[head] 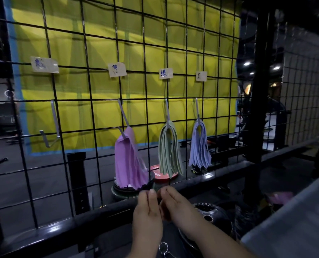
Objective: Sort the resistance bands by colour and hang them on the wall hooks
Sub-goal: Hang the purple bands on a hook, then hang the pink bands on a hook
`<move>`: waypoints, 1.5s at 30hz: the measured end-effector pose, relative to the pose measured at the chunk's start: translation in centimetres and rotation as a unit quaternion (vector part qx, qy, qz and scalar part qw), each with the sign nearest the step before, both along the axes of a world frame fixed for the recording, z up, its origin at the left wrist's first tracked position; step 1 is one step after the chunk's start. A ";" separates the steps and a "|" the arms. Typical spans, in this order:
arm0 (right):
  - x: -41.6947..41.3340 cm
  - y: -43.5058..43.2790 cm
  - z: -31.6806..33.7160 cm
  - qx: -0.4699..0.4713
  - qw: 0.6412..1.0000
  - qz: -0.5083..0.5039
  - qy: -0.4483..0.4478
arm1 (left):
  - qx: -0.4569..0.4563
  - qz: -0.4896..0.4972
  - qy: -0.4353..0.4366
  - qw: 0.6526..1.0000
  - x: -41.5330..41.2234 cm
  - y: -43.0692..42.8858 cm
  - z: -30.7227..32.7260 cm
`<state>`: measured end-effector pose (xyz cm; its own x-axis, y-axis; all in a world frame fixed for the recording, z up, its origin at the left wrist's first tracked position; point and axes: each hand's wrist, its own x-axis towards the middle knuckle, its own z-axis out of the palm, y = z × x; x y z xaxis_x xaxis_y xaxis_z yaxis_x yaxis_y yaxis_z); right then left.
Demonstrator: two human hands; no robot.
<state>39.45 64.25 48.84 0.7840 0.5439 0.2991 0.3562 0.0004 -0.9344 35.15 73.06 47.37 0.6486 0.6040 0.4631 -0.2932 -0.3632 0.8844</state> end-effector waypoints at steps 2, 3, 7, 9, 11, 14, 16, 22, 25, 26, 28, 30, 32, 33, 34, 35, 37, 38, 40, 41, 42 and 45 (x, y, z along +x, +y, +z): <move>0.0 -1.5 -0.6 -0.006 1.000 -0.017 0.014 | 0.001 -0.031 0.025 0.999 0.4 -1.2 -0.5; -0.2 -2.5 -0.8 -0.010 0.999 -0.029 0.019 | 0.012 -0.043 0.042 0.998 0.5 -1.9 -0.8; 0.2 -7.2 -2.4 -0.019 0.994 -0.096 0.045 | 0.031 -0.125 0.094 0.987 1.4 -6.0 -2.2; 0.8 -9.9 -3.6 -0.004 0.986 -0.136 0.099 | 0.031 -0.175 0.129 0.976 2.4 -8.6 -3.2; 1.0 -12.9 -4.7 0.018 0.975 -0.167 0.148 | 0.025 -0.219 0.162 0.962 3.2 -11.4 -4.2; 0.5 -17.7 -5.8 0.041 0.959 -0.223 0.170 | 0.034 -0.278 0.188 0.941 4.3 -16.3 -5.5; 0.3 -21.1 -6.8 0.033 0.945 -0.272 0.179 | 0.037 -0.312 0.206 0.926 4.7 -19.9 -6.4; -0.9 -32.2 -10.9 -0.035 0.887 -0.414 0.200 | 0.117 -0.404 0.274 0.865 5.0 -31.3 -9.2; -2.3 -37.2 -12.6 0.001 0.852 -0.473 0.225 | 0.163 -0.450 0.301 0.825 4.3 -36.6 -10.0; -2.8 -38.7 -13.0 0.009 0.842 -0.487 0.231 | 0.173 -0.461 0.305 0.815 3.9 -38.2 -10.2; -3.6 -41.5 -13.7 0.004 0.827 -0.510 0.236 | 0.183 -0.483 0.300 0.802 3.5 -41.4 -10.8; -4.1 -44.2 -14.3 -0.020 0.809 -0.533 0.247 | 0.191 -0.499 0.291 0.794 3.1 -44.3 -11.4; -4.7 -46.7 -14.8 -0.044 0.790 -0.554 0.261 | 0.196 -0.514 0.295 0.781 2.8 -46.7 -12.1; -5.1 -47.9 -15.0 -0.045 0.783 -0.560 0.267 | 0.200 -0.522 0.302 0.772 2.6 -47.8 -12.4; -5.5 -48.9 -15.0 -0.039 0.778 -0.565 0.272 | 0.205 -0.532 0.308 0.762 2.4 -48.9 -12.7; -5.9 -49.8 -15.1 -0.023 0.774 -0.570 0.276 | 0.208 -0.541 0.315 0.752 2.2 -49.9 -12.9; -7.0 -51.6 -15.0 0.006 0.760 -0.584 0.284 | 0.205 -0.559 0.314 0.739 1.9 -52.0 -13.5; -7.6 -52.4 -15.0 0.003 0.754 -0.591 0.287 | 0.205 -0.568 0.310 0.735 1.7 -53.0 -13.8; -8.7 -53.9 -15.0 -0.006 0.738 -0.612 0.285 | 0.198 -0.587 0.314 0.719 1.2 -54.7 -14.5; -9.2 -54.8 -15.2 -0.014 0.726 -0.628 0.280 | 0.184 -0.600 0.318 0.711 0.9 -55.6 -14.8; -9.6 -55.8 -15.5 -0.025 0.710 -0.648 0.276 | 0.166 -0.611 0.323 0.703 0.7 -56.3 -15.2; -11.1 -58.2 -16.1 -0.041 0.631 -0.732 0.254 | 0.139 -0.631 0.345 0.681 -0.2 -58.5 -16.8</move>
<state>28.39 6.03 32.77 0.4486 -0.8765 -0.1748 -0.4262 -0.0378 -0.9038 34.97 14.60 30.61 0.6902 -0.6853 -0.2322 -0.0762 -0.3879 0.9186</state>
